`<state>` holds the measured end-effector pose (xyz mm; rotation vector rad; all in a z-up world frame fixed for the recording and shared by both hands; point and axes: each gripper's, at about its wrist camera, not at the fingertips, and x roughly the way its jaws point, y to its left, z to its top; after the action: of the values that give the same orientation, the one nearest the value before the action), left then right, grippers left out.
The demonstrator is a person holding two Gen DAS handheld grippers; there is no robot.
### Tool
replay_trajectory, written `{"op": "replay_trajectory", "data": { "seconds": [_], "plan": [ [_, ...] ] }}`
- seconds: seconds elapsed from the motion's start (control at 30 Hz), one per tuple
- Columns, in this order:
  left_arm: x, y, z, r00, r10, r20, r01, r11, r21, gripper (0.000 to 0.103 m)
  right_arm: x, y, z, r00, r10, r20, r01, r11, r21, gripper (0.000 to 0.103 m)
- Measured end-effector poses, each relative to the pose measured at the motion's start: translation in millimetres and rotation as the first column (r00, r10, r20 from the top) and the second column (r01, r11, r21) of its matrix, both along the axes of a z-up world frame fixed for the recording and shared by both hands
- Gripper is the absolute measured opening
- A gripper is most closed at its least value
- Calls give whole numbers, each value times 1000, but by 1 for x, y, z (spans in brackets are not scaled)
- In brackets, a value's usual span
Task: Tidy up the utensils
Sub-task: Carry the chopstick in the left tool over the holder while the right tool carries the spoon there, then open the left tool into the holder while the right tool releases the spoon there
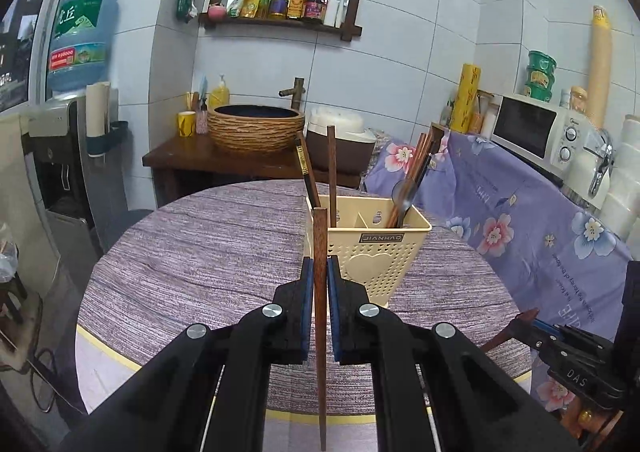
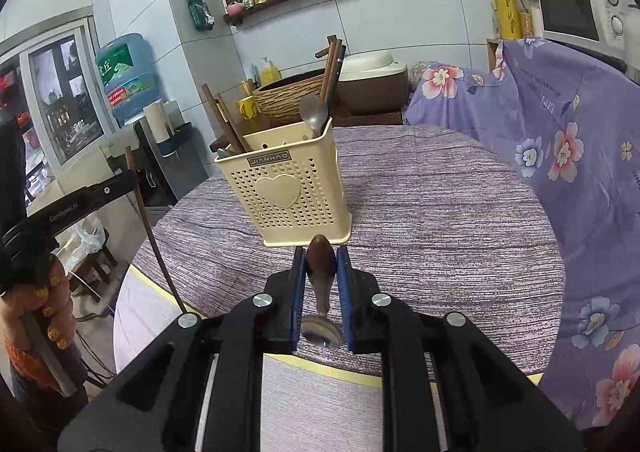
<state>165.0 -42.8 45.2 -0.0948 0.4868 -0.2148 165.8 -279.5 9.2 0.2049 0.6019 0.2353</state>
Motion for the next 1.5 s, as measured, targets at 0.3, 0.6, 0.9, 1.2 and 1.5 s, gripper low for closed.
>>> {"op": "replay_trajectory", "data": {
  "seconds": [0.3, 0.6, 0.9, 1.2, 1.5],
  "plan": [
    [-4, 1, 6, 999, -3, 41, 4, 1000, -7, 8, 1, 1, 6, 1000, -3, 9, 3, 999, -32, 16],
    [-2, 3, 26, 997, -27, 75, 29, 999, -31, 8, 11, 5, 22, 999, 31, 25, -30, 998, -47, 16],
    [33, -11, 114, 982, -67, 174, 79, 995, -64, 8, 70, 20, 109, 989, 77, 124, -71, 996, -53, 16],
    [80, -38, 150, 963, -20, 269, 24, 1000, -10, 8, 131, 36, 165, 973, 45, 226, -26, 996, -86, 16],
    [101, -53, 66, 986, -24, 166, 15, 998, 56, 8, 152, 44, 97, 986, 44, 163, -25, 993, -116, 16]
  ]
}}
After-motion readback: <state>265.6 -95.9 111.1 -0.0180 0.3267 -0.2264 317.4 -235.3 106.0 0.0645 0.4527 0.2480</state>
